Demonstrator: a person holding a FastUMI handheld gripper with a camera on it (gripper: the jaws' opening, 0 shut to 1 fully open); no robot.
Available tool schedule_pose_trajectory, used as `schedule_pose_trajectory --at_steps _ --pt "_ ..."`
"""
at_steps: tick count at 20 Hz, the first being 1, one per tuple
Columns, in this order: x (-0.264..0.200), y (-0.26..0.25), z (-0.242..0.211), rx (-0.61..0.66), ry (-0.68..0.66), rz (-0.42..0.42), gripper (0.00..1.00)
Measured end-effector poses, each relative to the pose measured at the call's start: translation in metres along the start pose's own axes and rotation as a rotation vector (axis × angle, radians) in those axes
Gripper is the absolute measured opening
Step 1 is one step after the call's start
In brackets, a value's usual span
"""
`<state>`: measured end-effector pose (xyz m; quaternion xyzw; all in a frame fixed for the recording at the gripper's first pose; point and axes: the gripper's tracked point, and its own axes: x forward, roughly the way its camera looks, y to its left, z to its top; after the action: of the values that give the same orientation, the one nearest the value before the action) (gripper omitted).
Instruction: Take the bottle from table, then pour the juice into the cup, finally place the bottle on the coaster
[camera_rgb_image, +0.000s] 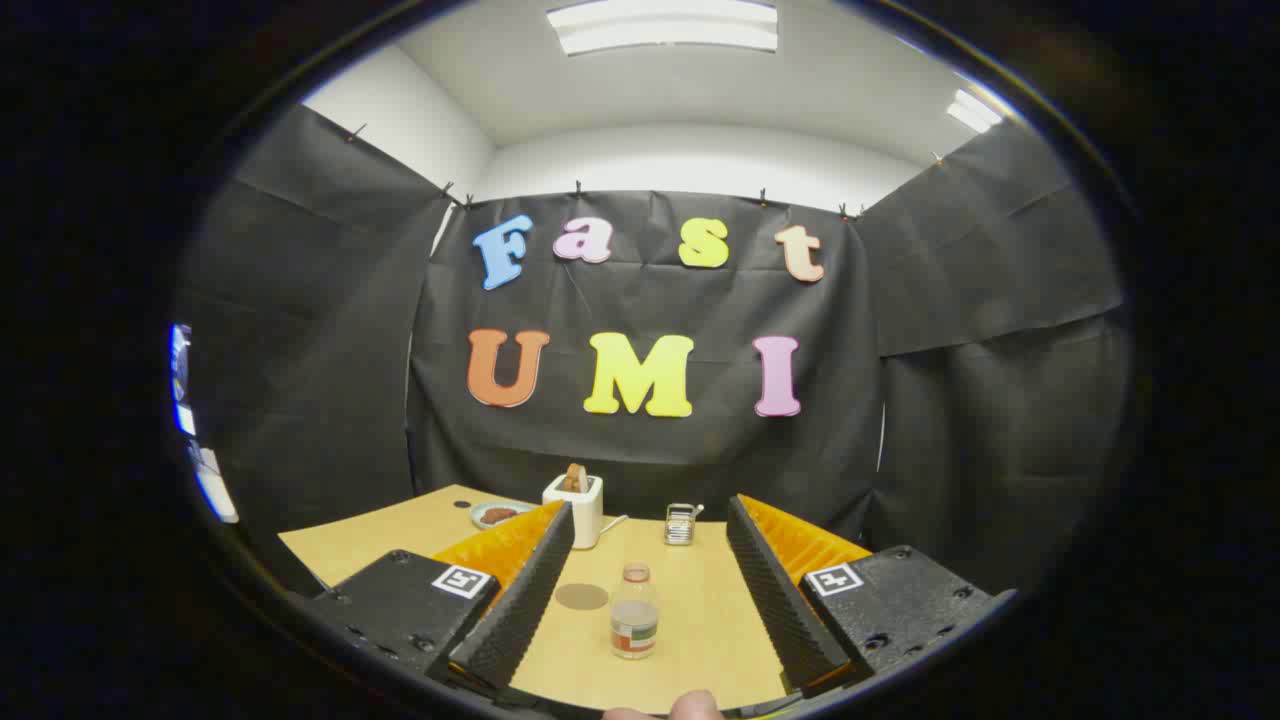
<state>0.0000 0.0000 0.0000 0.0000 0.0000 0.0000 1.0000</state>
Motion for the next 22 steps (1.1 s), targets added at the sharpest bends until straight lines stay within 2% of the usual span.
schedule_pose_trajectory --at_steps 22 --pt "-0.0032 -0.0008 0.0058 0.026 -0.024 -0.008 0.99"
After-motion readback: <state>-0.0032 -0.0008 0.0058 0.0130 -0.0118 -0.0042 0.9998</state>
